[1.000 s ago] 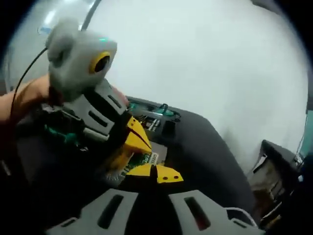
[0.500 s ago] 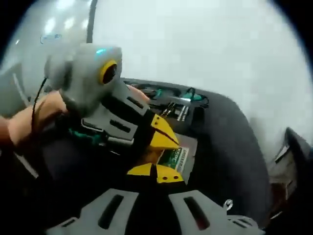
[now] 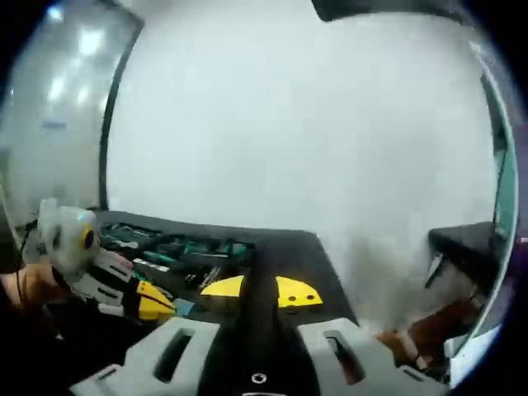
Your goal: Pick up the tools and put them into their designated positions in the toolbox.
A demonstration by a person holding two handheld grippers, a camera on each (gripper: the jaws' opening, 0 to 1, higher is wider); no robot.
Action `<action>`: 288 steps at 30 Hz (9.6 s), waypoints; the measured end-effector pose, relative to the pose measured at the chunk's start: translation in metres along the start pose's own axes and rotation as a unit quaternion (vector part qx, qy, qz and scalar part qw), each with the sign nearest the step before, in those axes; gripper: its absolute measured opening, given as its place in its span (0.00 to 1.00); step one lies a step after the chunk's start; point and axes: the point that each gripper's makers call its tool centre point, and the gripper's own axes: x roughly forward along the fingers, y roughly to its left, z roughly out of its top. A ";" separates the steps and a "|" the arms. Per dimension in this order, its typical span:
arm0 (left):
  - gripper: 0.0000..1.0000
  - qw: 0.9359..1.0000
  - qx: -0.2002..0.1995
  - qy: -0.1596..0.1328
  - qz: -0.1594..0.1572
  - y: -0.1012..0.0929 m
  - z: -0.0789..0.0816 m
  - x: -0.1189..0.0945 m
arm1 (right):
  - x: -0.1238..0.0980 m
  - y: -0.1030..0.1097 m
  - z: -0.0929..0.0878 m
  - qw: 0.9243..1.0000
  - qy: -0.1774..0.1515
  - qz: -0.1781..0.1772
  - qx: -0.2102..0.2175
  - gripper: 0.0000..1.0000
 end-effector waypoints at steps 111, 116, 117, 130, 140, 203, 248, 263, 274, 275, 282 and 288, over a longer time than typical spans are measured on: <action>0.37 0.762 -0.340 0.024 0.550 0.292 -0.310 -0.428 | 0.054 0.173 -0.017 0.959 -0.207 0.119 -0.156 0.12; 0.39 0.764 -0.340 0.037 0.547 0.301 -0.314 -0.429 | 0.055 0.174 -0.019 0.958 -0.204 0.120 -0.162 0.12; 0.39 0.764 -0.339 0.038 0.547 0.303 -0.314 -0.428 | 0.054 0.174 -0.018 0.958 -0.205 0.120 -0.163 0.12; 0.31 0.772 -0.320 -0.037 0.548 0.304 -0.278 -0.435 | 0.055 0.176 -0.020 0.957 -0.202 0.122 -0.168 0.12; 0.31 0.809 -0.307 -0.060 0.498 0.287 -0.224 -0.402 | 0.055 0.176 -0.020 0.957 -0.201 0.119 -0.171 0.12; 0.21 0.932 -0.208 -0.039 0.295 0.223 -0.101 -0.208 | 0.055 0.172 -0.021 0.957 -0.200 0.116 -0.176 0.12; 0.27 0.865 -0.153 -0.156 0.452 0.249 -0.087 -0.366 | 0.059 0.174 -0.028 0.957 -0.186 0.115 -0.192 0.12; 0.31 0.760 -0.305 -0.035 0.573 0.282 -0.298 -0.520 | 0.063 0.179 -0.032 0.952 -0.183 0.116 -0.215 0.12; 0.29 0.821 -0.266 0.089 0.497 0.304 -0.343 -0.500 | 0.066 0.175 -0.035 0.955 -0.170 0.107 -0.217 0.12; 0.28 0.829 -0.258 0.097 0.487 0.303 -0.346 -0.497 | 0.067 0.174 -0.035 0.956 -0.168 0.108 -0.215 0.12; 0.23 0.843 -0.222 0.067 0.485 0.316 -0.345 -0.494 | 0.069 0.176 -0.038 0.956 -0.163 0.113 -0.216 0.12; 0.17 0.859 -0.212 0.060 0.461 0.310 -0.338 -0.483 | 0.067 0.176 -0.038 0.957 -0.161 0.113 -0.213 0.12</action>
